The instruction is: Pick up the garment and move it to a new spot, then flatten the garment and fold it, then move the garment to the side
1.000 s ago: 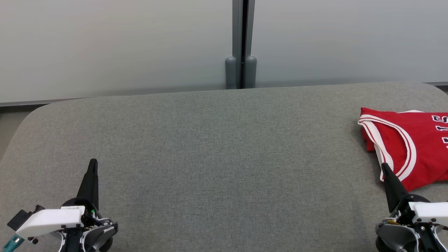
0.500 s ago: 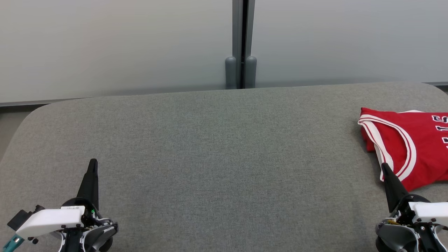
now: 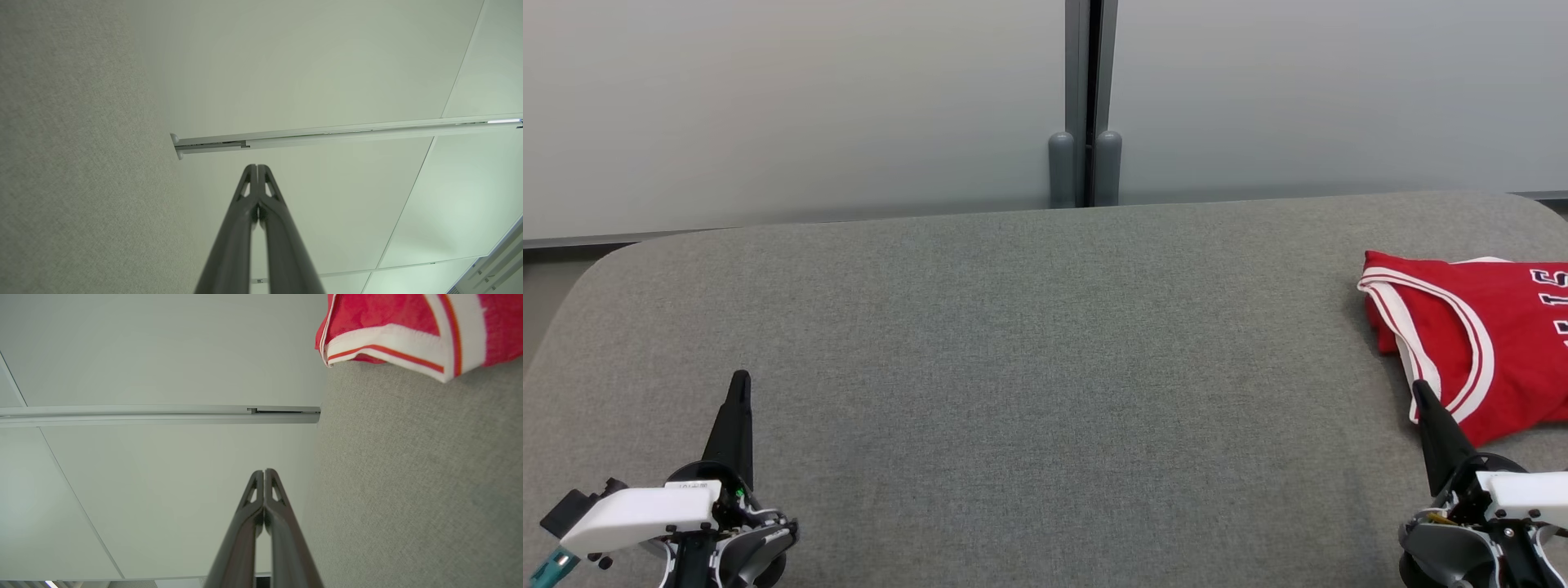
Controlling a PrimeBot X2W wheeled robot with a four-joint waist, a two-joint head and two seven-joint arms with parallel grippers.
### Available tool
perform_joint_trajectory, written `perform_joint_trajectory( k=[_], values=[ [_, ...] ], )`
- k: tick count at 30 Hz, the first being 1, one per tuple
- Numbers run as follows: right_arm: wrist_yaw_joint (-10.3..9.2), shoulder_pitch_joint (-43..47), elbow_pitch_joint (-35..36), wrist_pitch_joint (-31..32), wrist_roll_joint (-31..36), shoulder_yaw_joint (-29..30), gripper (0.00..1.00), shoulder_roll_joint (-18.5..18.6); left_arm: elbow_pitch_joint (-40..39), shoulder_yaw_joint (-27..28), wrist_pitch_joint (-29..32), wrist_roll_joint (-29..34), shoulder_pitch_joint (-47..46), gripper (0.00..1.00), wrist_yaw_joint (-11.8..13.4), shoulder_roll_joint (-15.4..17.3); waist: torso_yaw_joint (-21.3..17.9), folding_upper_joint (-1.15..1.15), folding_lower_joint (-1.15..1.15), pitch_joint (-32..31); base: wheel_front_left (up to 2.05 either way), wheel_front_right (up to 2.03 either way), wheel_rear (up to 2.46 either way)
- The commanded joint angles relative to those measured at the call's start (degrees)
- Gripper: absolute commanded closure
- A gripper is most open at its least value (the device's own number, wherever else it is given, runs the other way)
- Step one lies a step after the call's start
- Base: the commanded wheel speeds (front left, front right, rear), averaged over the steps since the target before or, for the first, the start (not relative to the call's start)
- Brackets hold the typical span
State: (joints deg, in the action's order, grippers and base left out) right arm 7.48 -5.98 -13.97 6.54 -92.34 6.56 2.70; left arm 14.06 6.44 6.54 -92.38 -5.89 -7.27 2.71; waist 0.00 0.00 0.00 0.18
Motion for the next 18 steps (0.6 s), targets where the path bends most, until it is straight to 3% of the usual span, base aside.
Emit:
perform_joint_trajectory(
  k=[1,18],
  values=[
    [0.02,-0.5,-0.1,0.2,-0.1,0.1,1.00,0.3,0.0,0.2,0.2,-0.1,-0.8,1.00,-0.4,0.3,0.0,0.00,0.00,0.0,0.00,0.00,0.00],
    [0.02,-0.5,-0.1,0.2,-0.1,0.1,1.00,0.3,0.0,0.2,0.2,-0.1,-0.8,1.00,-0.4,0.3,0.0,0.00,0.00,0.0,0.00,0.00,0.00]
  ],
)
